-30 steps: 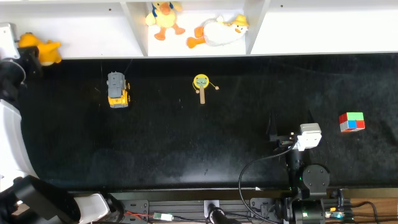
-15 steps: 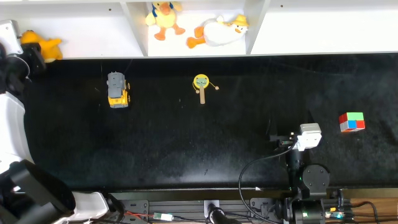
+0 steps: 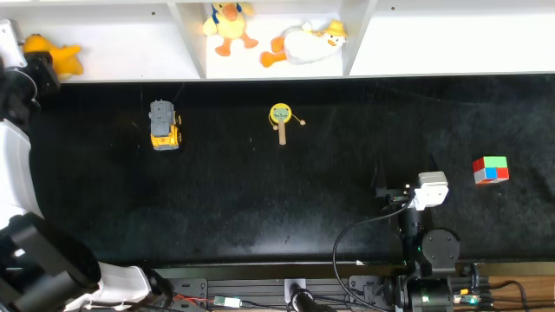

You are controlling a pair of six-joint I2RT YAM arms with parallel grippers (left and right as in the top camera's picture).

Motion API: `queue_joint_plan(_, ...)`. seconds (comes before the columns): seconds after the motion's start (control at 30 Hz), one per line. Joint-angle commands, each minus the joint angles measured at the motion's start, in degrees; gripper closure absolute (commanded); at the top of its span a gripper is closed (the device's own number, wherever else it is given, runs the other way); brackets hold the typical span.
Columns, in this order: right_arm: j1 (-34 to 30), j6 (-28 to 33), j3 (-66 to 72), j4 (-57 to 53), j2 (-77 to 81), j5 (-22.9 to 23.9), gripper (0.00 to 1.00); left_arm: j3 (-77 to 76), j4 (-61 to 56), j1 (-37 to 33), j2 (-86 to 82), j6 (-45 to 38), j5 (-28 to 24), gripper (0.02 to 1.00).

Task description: Store Toys

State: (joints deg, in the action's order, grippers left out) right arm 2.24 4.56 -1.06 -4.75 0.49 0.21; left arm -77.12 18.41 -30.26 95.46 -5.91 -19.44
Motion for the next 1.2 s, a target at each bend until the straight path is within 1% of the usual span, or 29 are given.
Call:
queue_joint_plan(0.03,-0.02,0.17,0.76,0.28,-0.20,-0.63,0.005,-2.80,-0.35,1.16,2.43,0.68,0.07,0.836)
queue_joint_plan(0.37,-0.02,0.17,0.76,0.28,-0.20,-0.61,0.007,-2.89,-0.13,1.51,3.69,0.63,0.28,0.836)
queue_joint_plan(1.2,-0.02,0.17,0.76,0.28,-0.20,-0.63,0.007,-2.89,-6.40,2.75,6.47,1.75,0.07,0.794)
